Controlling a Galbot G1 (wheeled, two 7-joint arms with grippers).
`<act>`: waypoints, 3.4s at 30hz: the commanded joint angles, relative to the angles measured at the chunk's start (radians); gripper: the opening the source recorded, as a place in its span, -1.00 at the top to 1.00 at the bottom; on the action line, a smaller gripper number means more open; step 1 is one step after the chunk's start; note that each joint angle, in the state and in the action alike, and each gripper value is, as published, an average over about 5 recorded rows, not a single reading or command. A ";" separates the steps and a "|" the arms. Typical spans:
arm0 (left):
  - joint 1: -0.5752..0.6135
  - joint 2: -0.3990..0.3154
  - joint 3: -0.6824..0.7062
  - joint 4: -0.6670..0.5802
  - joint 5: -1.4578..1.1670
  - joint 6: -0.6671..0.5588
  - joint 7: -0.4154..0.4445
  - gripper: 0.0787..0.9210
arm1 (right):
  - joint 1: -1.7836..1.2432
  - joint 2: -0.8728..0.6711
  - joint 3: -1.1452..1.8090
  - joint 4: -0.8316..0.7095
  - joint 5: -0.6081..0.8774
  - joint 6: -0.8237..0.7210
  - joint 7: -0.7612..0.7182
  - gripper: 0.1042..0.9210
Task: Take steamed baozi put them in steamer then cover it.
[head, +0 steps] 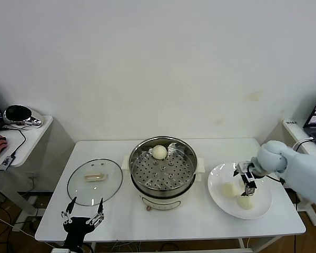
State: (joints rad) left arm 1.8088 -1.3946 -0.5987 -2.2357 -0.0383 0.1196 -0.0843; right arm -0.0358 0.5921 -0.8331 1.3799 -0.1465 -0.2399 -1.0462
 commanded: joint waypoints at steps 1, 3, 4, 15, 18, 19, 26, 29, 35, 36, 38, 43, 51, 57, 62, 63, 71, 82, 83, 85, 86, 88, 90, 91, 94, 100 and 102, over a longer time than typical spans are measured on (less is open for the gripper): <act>-0.001 0.001 -0.001 0.005 -0.002 0.000 0.000 -0.77 | -0.067 0.101 0.045 -0.108 -0.027 0.004 0.007 -0.76; -0.001 0.001 -0.002 0.005 -0.002 0.000 0.000 -0.77 | -0.070 0.110 0.045 -0.112 -0.029 -0.001 0.007 -0.76; -0.002 0.001 -0.002 0.005 -0.003 0.000 0.000 -0.77 | -0.071 0.113 0.045 -0.113 -0.031 -0.003 0.006 -0.76; -0.004 -0.003 0.000 0.007 -0.004 -0.001 -0.002 -0.77 | -0.073 0.117 0.046 -0.121 -0.054 -0.016 -0.001 -0.57; -0.004 -0.004 0.000 0.008 -0.004 -0.001 -0.002 -0.77 | -0.074 0.115 0.049 -0.123 -0.055 -0.015 -0.002 -0.45; -0.004 -0.004 0.000 0.008 -0.004 -0.001 -0.002 -0.77 | -0.074 0.115 0.050 -0.124 -0.055 -0.015 -0.003 -0.40; -0.005 -0.004 0.001 0.006 -0.004 -0.001 -0.002 -0.77 | -0.042 0.098 0.048 -0.098 -0.034 -0.019 -0.008 -0.07; -0.007 -0.003 0.003 0.006 -0.004 -0.001 -0.002 -0.77 | 0.025 0.062 0.019 -0.050 0.007 -0.034 -0.011 0.02; -0.017 0.002 0.009 0.009 -0.004 0.001 -0.001 -0.77 | 0.277 -0.014 -0.077 0.079 0.160 -0.086 -0.018 0.02; -0.019 0.002 0.010 0.010 -0.004 0.002 0.000 -0.77 | 0.330 -0.018 -0.107 0.096 0.194 -0.095 -0.019 0.01; -0.022 0.004 0.012 0.012 -0.005 0.002 0.000 -0.77 | 0.469 -0.011 -0.191 0.132 0.271 -0.120 -0.020 0.00; -0.027 0.010 0.013 0.013 -0.009 0.002 0.000 -0.77 | 0.776 0.086 -0.376 0.192 0.451 -0.192 0.001 -0.02; -0.030 0.013 0.009 0.012 -0.019 0.002 0.000 -0.77 | 0.841 0.338 -0.445 0.211 0.680 -0.329 0.106 -0.03; -0.029 0.012 0.001 0.009 -0.025 0.003 0.001 -0.77 | 0.721 0.517 -0.422 0.107 0.716 -0.366 0.158 -0.03; -0.035 0.007 -0.004 0.008 -0.029 0.006 0.001 -0.77 | 0.644 0.624 -0.418 0.028 0.708 -0.397 0.186 -0.03; -0.036 0.005 -0.004 0.008 -0.029 0.006 0.001 -0.77 | 0.631 0.639 -0.420 0.015 0.701 -0.402 0.189 -0.03; -0.040 -0.008 0.003 0.007 -0.026 0.007 0.000 -0.77 | 0.517 0.705 -0.417 -0.095 0.645 -0.424 0.204 -0.04; -0.038 -0.008 0.001 0.010 -0.028 0.005 0.000 -0.77 | 0.434 0.724 -0.392 -0.142 0.642 -0.439 0.220 -0.04; -0.039 -0.008 0.001 0.010 -0.028 0.005 0.000 -0.77 | 0.431 0.726 -0.391 -0.144 0.643 -0.441 0.222 -0.04; -0.040 -0.008 0.000 0.010 -0.029 0.005 0.000 -0.77 | 0.426 0.733 -0.389 -0.151 0.643 -0.446 0.227 -0.05; -0.040 -0.008 0.000 0.010 -0.029 0.005 0.000 -0.77 | 0.423 0.737 -0.388 -0.155 0.642 -0.448 0.230 -0.05; -0.041 -0.008 0.000 0.010 -0.030 0.005 0.000 -0.77 | 0.418 0.743 -0.386 -0.163 0.636 -0.453 0.234 -0.05; -0.041 -0.008 0.000 0.010 -0.030 0.005 0.000 -0.77 | 0.416 0.745 -0.386 -0.167 0.629 -0.457 0.235 -0.05; -0.041 -0.008 0.000 0.009 -0.030 0.005 0.000 -0.77 | 0.417 0.743 -0.386 -0.165 0.627 -0.460 0.235 -0.07; -0.041 -0.007 -0.001 0.008 -0.032 0.005 0.000 -0.77 | 0.434 0.725 -0.384 -0.145 0.631 -0.469 0.229 -0.19; -0.042 -0.003 -0.003 0.006 -0.036 0.005 0.000 -0.77 | 0.591 0.588 -0.368 -0.021 0.676 -0.477 0.157 -0.60; -0.045 -0.003 -0.001 0.004 -0.036 0.006 0.000 -0.77 | 0.661 0.509 -0.379 0.039 0.689 -0.475 0.122 -0.69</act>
State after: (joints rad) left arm 1.7660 -1.3980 -0.6016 -2.2284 -0.0747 0.1247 -0.0845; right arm 0.4654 1.2569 -1.2123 1.2920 0.5095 -0.7090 -0.8522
